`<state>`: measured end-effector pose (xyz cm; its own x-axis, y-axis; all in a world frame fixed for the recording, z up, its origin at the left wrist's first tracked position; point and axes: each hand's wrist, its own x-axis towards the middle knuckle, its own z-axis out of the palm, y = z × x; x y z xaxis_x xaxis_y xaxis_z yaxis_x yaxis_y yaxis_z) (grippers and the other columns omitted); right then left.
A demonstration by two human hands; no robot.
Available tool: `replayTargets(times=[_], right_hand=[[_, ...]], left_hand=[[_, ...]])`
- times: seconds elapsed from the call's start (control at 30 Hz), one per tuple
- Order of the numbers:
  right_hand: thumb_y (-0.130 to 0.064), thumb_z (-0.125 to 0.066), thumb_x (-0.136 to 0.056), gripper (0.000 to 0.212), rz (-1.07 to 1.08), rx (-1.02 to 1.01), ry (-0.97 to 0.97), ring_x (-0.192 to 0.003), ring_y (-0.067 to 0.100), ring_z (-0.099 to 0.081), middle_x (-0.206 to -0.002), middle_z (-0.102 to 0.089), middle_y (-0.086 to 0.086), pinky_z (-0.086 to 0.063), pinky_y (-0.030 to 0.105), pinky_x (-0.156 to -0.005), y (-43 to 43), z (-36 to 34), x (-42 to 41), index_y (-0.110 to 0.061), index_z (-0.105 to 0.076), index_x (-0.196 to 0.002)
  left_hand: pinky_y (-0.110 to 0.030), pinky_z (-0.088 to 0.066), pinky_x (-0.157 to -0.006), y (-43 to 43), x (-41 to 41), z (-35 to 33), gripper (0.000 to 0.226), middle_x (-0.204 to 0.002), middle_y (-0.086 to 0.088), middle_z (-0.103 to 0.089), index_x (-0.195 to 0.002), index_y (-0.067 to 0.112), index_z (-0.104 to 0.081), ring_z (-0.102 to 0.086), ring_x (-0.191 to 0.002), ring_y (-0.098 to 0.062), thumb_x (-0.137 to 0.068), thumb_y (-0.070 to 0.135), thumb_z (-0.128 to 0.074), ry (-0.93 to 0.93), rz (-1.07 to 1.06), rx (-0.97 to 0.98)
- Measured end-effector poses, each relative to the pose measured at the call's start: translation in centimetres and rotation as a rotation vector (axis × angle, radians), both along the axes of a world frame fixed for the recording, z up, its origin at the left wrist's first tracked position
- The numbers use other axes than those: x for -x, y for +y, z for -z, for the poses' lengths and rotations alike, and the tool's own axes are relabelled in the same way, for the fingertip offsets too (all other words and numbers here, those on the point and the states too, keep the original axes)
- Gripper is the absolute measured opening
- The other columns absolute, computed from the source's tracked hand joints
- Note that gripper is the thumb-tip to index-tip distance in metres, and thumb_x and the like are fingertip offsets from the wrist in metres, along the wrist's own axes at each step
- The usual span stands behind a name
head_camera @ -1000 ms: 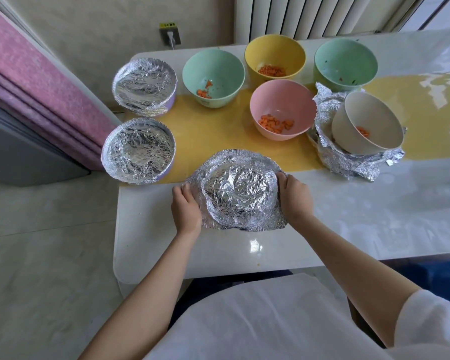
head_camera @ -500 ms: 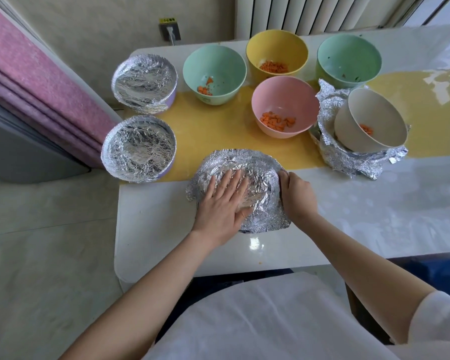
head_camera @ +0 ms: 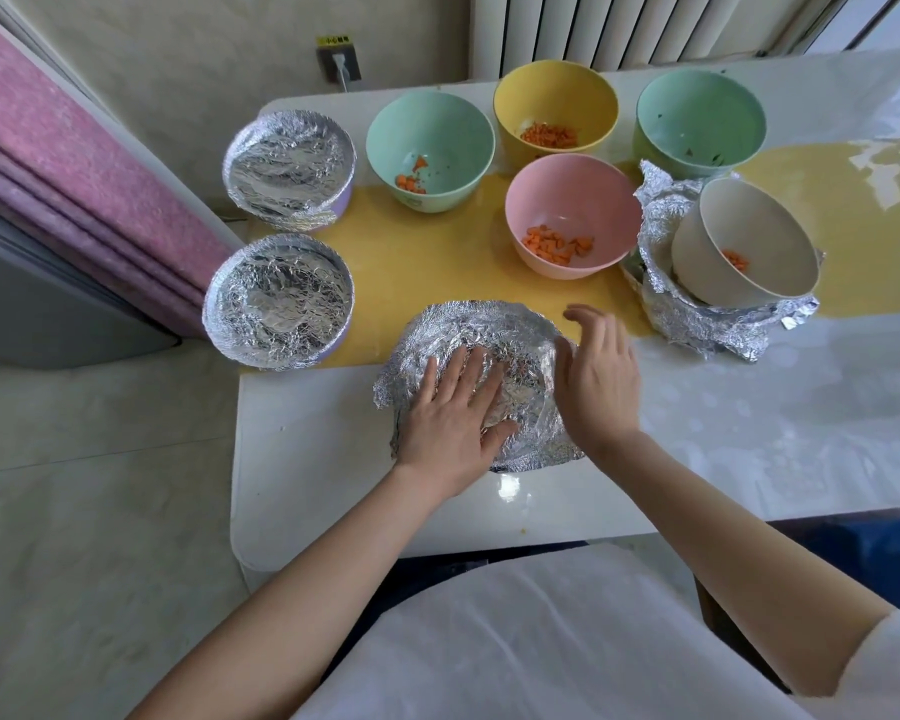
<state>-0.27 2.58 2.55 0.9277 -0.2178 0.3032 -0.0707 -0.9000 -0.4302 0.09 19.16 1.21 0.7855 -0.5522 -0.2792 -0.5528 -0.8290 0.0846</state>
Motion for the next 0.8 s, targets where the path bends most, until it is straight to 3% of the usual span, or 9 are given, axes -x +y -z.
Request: replayTargets(times=[0.07,0.13,0.17,0.3,0.4,0.53,0.6,0.7,0.8], right_hand=[[-0.001,-0.046,-0.088,0.024,-0.302,-0.027,-0.089,-0.101,0.031,-0.058,-0.111,-0.061,0.015,-0.043,0.036,-0.086,1.3,-0.4,-0.4,-0.002,-0.056,-0.109],[0.0,-0.047,-0.086,0.032,-0.499,0.048,0.009,-0.117,0.031,-0.054,-0.121,-0.059,0.016,-0.036,0.033,-0.102,2.3,0.1,-1.0,-0.001,-0.058,-0.116],[-0.001,-0.048,-0.087,0.037,-0.527,0.115,0.077,-0.125,0.031,-0.049,-0.129,-0.056,0.016,-0.027,0.031,-0.108,2.5,0.7,-1.4,0.0,-0.055,-0.123],[-0.03,-0.027,-0.096,0.054,-0.462,0.239,0.294,-0.138,0.033,-0.03,-0.145,-0.039,0.018,-0.006,0.034,-0.115,2.5,2.0,-2.1,0.002,-0.04,-0.138],[-0.039,-0.022,-0.095,0.062,-0.464,0.306,0.357,-0.141,0.03,-0.024,-0.149,-0.034,0.015,-0.006,0.038,-0.117,2.1,2.4,-2.4,0.0,-0.035,-0.141],[-0.044,-0.021,-0.095,0.064,-0.449,0.236,0.379,-0.143,0.027,-0.016,-0.153,-0.026,0.011,-0.005,0.038,-0.118,1.4,2.7,-2.4,-0.004,-0.027,-0.145],[-0.041,-0.023,-0.096,0.061,-0.413,0.152,0.366,-0.143,0.027,-0.019,-0.153,-0.026,0.011,-0.01,0.037,-0.118,1.3,2.6,-2.4,-0.004,-0.027,-0.146],[-0.024,-0.037,-0.099,0.048,-0.336,0.025,0.276,-0.136,0.031,-0.035,-0.144,-0.041,0.016,-0.017,0.034,-0.115,1.2,2.5,-2.9,0.0,-0.039,-0.139],[-0.018,-0.038,-0.099,0.04,-0.302,-0.057,0.247,-0.132,0.031,-0.04,-0.137,-0.049,0.016,-0.025,0.037,-0.113,0.8,2.8,-3.5,-0.001,-0.048,-0.133]], left_hand=[[-0.045,0.002,-0.114,-0.1,0.1,-0.1,0.076,-0.154,-0.012,-0.019,-0.147,0.011,-0.02,-0.01,-0.144,-0.026,-0.088,0.056,-0.004,-0.061,-0.002,0.043],[-0.045,-0.01,-0.115,0.0,-0.1,-0.2,0.066,-0.146,-0.017,-0.036,-0.14,0.0,-0.035,-0.026,-0.14,-0.029,-0.093,0.043,-0.02,-0.141,-0.057,0.145],[-0.044,-0.011,-0.116,0.3,-0.4,-0.3,0.061,-0.146,-0.018,-0.036,-0.139,-0.002,-0.035,-0.026,-0.139,-0.029,-0.094,0.036,-0.022,-0.165,-0.115,0.203],[-0.037,-0.001,-0.116,1.3,-2.7,-0.8,0.056,-0.155,-0.014,-0.011,-0.147,0.003,-0.016,-0.007,-0.144,-0.025,-0.099,0.032,-0.02,-0.132,-0.243,0.262],[-0.034,0.009,-0.116,1.4,-4.1,-0.1,0.057,-0.157,-0.006,0.006,-0.149,0.009,-0.001,0.009,-0.144,-0.019,-0.101,0.032,-0.022,-0.072,-0.147,0.173],[-0.036,0.007,-0.117,2.1,-4.7,0.8,0.056,-0.157,-0.002,0.009,-0.149,0.011,0.0,0.011,-0.144,-0.017,-0.102,0.03,-0.023,-0.021,-0.141,0.169],[-0.036,0.005,-0.117,2.2,-4.7,0.8,0.055,-0.157,-0.001,0.006,-0.149,0.011,-0.002,0.009,-0.144,-0.016,-0.102,0.029,-0.025,-0.01,-0.149,0.209],[-0.035,0.006,-0.117,2.0,-5.2,0.7,0.054,-0.157,-0.001,0.0,-0.149,0.012,-0.005,0.005,-0.145,-0.016,-0.102,0.028,-0.026,0.002,-0.17,0.252],[-0.032,0.002,-0.117,1.8,-5.8,0.8,0.051,-0.157,-0.002,-0.007,-0.149,0.011,-0.011,-0.002,-0.145,-0.016,-0.102,0.023,-0.027,0.02,-0.211,0.329]])
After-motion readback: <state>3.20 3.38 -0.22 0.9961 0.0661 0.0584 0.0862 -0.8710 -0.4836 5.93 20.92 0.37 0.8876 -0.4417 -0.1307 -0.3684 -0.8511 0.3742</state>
